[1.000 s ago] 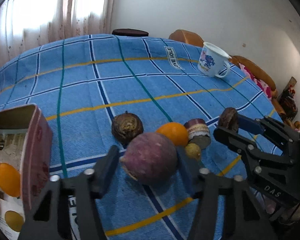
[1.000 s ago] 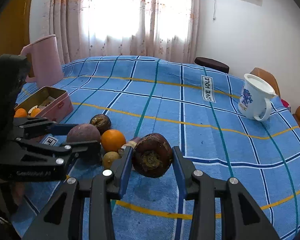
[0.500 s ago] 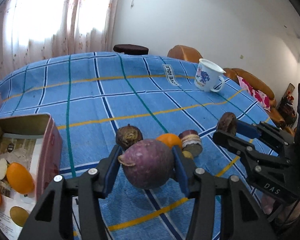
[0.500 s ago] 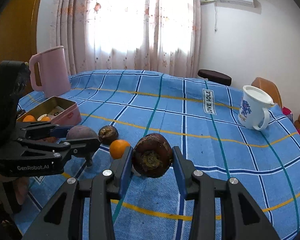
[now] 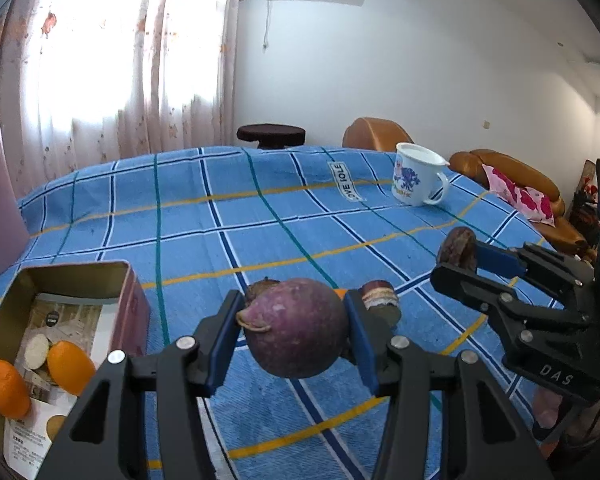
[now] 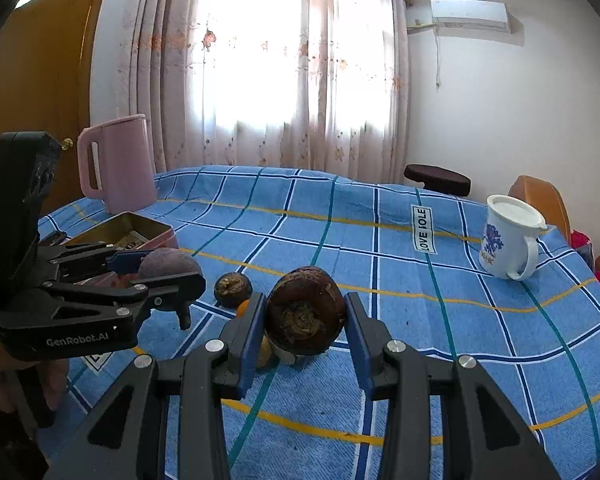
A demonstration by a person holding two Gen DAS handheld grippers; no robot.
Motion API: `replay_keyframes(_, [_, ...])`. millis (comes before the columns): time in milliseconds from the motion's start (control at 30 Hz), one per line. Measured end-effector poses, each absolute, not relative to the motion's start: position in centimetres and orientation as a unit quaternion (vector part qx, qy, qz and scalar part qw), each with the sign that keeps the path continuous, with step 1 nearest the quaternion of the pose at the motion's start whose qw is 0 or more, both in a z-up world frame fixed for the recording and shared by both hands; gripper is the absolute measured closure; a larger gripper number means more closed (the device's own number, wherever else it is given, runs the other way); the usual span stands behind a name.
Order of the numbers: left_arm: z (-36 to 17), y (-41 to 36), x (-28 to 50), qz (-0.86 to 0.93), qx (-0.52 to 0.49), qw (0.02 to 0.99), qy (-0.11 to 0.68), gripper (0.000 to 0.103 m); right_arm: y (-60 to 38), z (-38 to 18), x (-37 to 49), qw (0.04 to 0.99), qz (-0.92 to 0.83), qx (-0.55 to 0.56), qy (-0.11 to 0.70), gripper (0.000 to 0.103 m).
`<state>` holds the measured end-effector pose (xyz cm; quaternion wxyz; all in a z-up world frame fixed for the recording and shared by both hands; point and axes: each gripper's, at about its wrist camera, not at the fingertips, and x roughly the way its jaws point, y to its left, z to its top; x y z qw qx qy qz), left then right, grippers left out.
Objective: Organize fruits
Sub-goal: 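Carry the purple fruit with the left tool over the tin while the right tool carries the dark fruit there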
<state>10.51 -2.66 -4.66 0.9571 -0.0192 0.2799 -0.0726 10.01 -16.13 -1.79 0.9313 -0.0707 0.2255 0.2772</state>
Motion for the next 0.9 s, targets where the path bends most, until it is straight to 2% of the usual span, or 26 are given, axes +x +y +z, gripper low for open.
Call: replay_keyframes(900, [-3.6, -2.9, 8.1, -0.050, -0.006, 0.975, 0.218, 0.050, -17.3, -1.2, 8.8, 0.939, 0.287, -0.054, 0.184, 0.062])
